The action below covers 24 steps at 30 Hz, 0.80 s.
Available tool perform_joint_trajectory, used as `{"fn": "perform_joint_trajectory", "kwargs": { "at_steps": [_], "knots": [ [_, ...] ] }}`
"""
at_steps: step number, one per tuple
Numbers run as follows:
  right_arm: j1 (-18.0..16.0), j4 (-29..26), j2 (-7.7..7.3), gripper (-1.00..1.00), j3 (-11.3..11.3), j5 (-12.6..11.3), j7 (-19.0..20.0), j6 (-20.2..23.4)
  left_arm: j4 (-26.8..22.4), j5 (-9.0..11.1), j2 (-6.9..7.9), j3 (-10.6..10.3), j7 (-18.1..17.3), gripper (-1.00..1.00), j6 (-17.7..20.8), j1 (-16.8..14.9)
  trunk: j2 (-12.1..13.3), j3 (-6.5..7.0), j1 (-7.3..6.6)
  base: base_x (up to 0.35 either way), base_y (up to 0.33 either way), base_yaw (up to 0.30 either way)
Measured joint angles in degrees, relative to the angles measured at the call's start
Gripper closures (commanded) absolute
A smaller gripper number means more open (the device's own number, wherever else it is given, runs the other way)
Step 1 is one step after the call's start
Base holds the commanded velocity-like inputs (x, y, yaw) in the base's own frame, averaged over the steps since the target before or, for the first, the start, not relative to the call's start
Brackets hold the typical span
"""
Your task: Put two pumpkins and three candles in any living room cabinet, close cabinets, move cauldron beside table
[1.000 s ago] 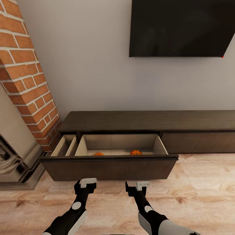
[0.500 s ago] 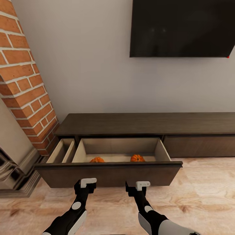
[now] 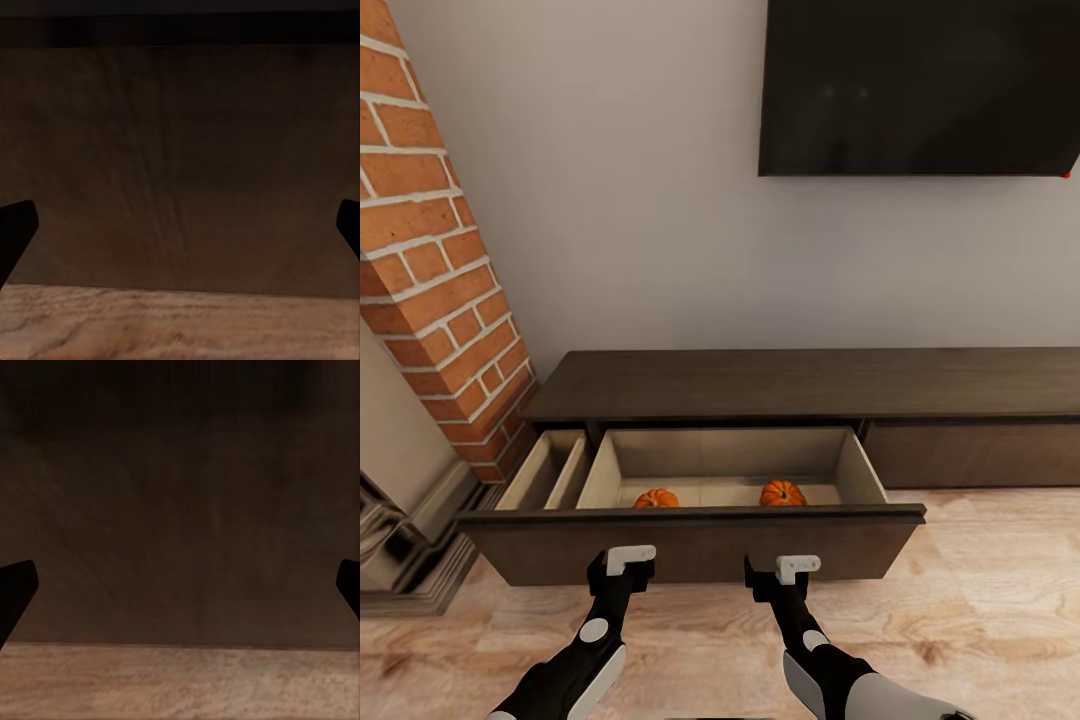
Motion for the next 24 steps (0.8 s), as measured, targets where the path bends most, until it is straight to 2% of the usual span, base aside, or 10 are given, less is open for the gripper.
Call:
{"fn": "perform_joint_trajectory", "kwargs": {
  "at_steps": [8,10,24],
  "knots": [
    [0.0,0.02,0.0,-1.0,0.0,0.0,0.0,0.0,0.01,0.0,0.0,0.01,0.04,-1.0,0.0,0.0,0.0,0.0,0.0,0.0,0.0,0.0],
    [0.0,0.05,0.0,-1.0,-0.01,-0.01,0.0,0.0,0.01,0.01,0.0,0.01,0.03,-1.0,0.0,0.0,-0.78,-0.36,0.43,0.0,0.0,0.0],
    [0.0,0.26,0.06,-1.0,-0.01,-0.02,0.0,0.0,0.01,0.01,0.0,0.0,0.01,-1.0,0.0,0.0,-0.98,-3.46,0.8,0.0,0.0,0.0]
  ]
}}
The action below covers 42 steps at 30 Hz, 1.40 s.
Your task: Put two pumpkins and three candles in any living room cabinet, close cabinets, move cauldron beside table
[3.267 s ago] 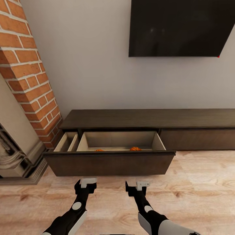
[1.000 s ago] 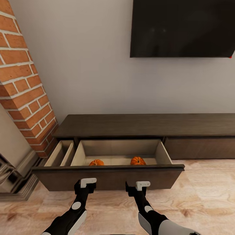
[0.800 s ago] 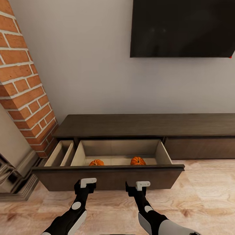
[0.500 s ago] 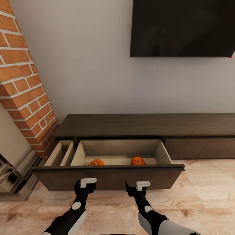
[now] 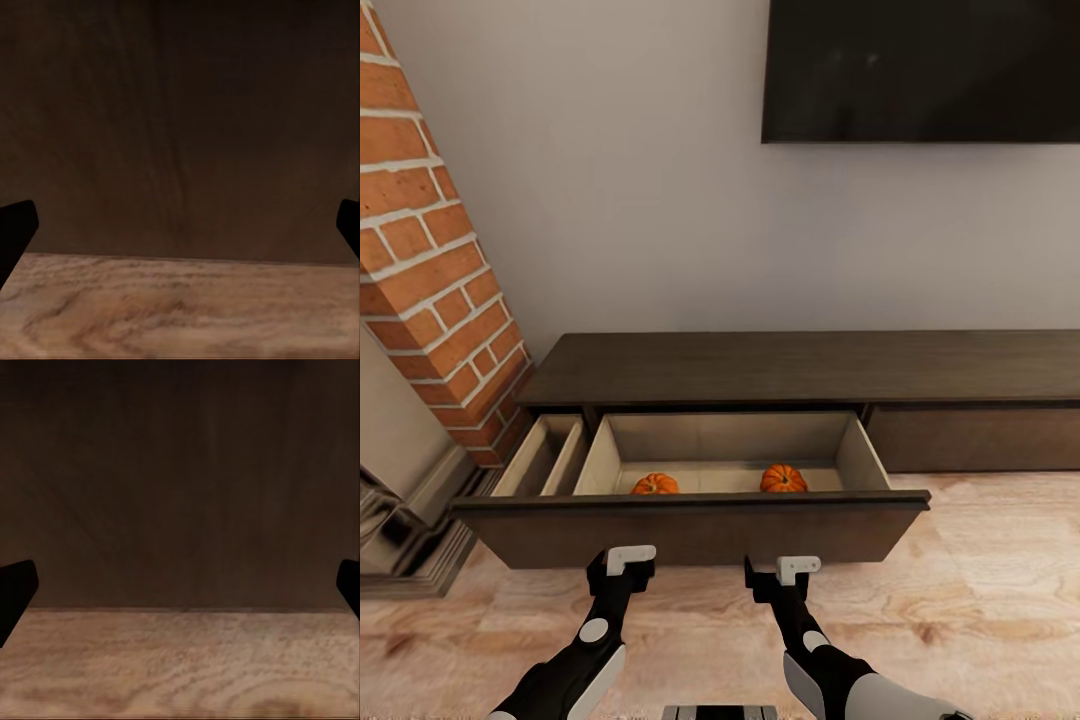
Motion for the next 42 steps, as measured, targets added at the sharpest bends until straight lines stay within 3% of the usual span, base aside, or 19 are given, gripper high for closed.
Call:
{"fn": "perform_joint_trajectory", "kwargs": {
  "at_steps": [3,19,21,23,25,42],
  "knots": [
    [0.0,0.0,-0.01,-1.0,0.0,-0.04,-0.05,0.0,0.0,0.0,0.0,0.0,0.01,-1.0,0.0,0.0,-0.04,-0.67,0.08,0.0,0.0,0.0],
    [0.0,-0.02,0.03,-1.0,-0.14,-0.35,-0.24,-0.64,0.0,-0.01,0.0,-0.01,0.0,-1.0,0.0,0.0,-0.04,-0.67,0.06,0.023,0.0,0.0],
    [0.0,0.03,0.03,-1.0,-0.24,-2.52,-0.47,-1.81,0.0,-0.01,0.0,-0.03,0.0,-1.0,0.0,0.0,-0.04,-0.67,0.07,0.033,0.0,0.0],
    [0.0,0.13,0.03,-1.0,-0.18,-6.94,-0.55,-2.74,0.0,-0.01,0.0,-0.07,-0.01,-1.0,0.0,0.0,-0.04,-0.67,0.07,0.009,0.0,0.0],
    [0.0,0.12,0.03,-1.0,-0.11,-8.5,-0.55,-2.95,0.0,-0.01,0.0,-0.08,-0.01,-1.0,0.0,0.0,-0.04,-0.67,0.07,0.004,0.0,0.0],
    [0.0,0.11,0.03,-1.0,-0.08,-9.6,-0.53,-3.09,0.05,0.3,0.0,-0.24,-0.05,-1.0,0.1,0.02,-0.04,-0.68,0.05,0.185,0.0,0.0]
  ]
}}
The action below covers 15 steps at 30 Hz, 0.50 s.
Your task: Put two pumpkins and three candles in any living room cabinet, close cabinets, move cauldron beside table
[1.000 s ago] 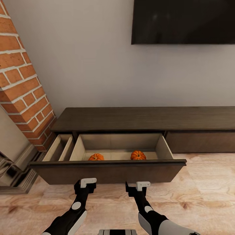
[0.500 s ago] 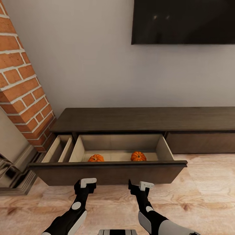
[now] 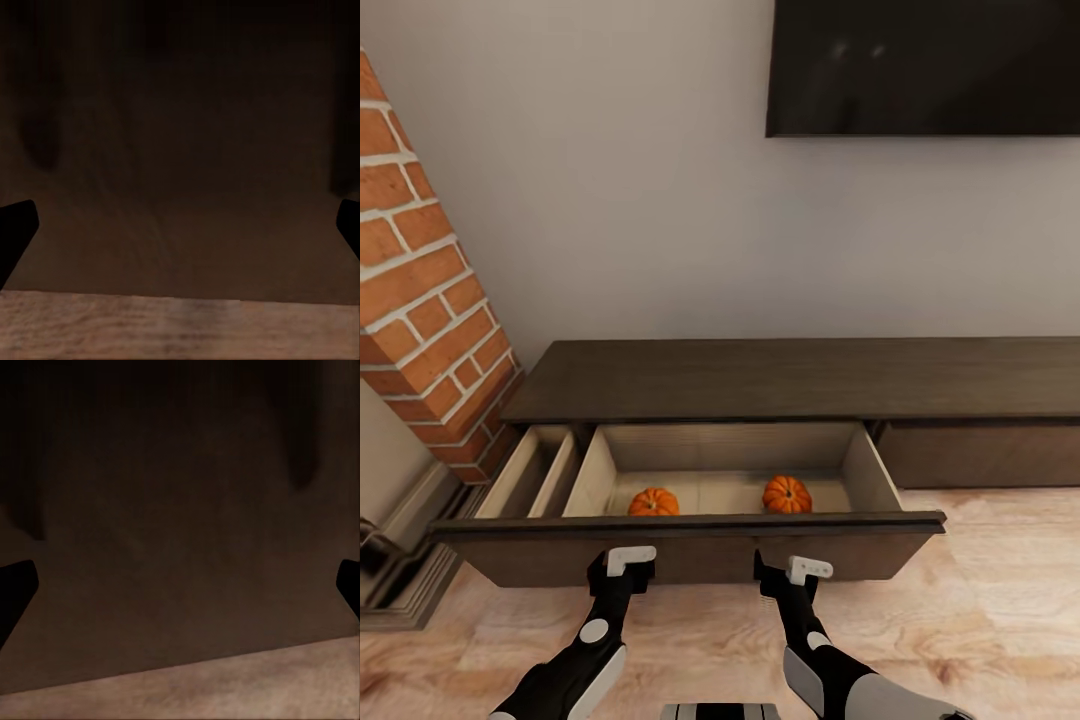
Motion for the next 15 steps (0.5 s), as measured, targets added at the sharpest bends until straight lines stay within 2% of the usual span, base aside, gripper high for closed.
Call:
{"fn": "perform_joint_trajectory", "kwargs": {
  "at_steps": [15],
  "knots": [
    [0.0,0.17,0.0,-1.0,0.0,-0.09,0.02,0.0,-0.02,-0.12,0.0,-0.01,0.03,-1.0,-0.02,-0.01,0.0,0.0,0.01,0.243,0.0,0.0]
  ]
}}
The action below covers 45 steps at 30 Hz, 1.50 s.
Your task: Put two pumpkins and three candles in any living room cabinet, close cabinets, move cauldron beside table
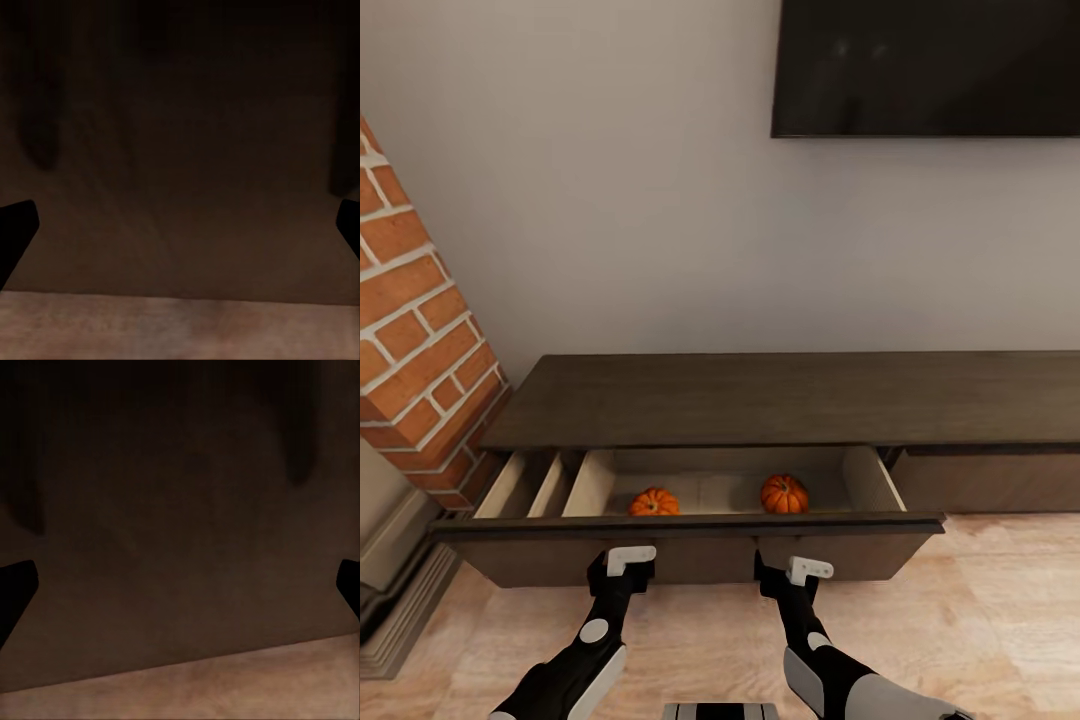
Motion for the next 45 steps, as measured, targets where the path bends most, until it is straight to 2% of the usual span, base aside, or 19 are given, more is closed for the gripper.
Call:
{"fn": "perform_joint_trajectory", "kwargs": {
  "at_steps": [37,45],
  "knots": [
    [0.0,0.0,0.0,-1.0,0.0,-0.18,-0.02,0.0,-0.01,-0.04,0.0,-0.01,-0.02,-1.0,-0.01,0.01,0.0,0.0,0.0,0.165,0.0,0.0],
    [0.0,0.02,0.0,-1.0,0.0,-0.18,-0.01,0.07,-0.02,-0.18,-0.03,-0.33,-0.05,-1.0,-0.07,-0.01,0.0,0.0,0.02,0.042,0.0,0.0]
  ]
}}
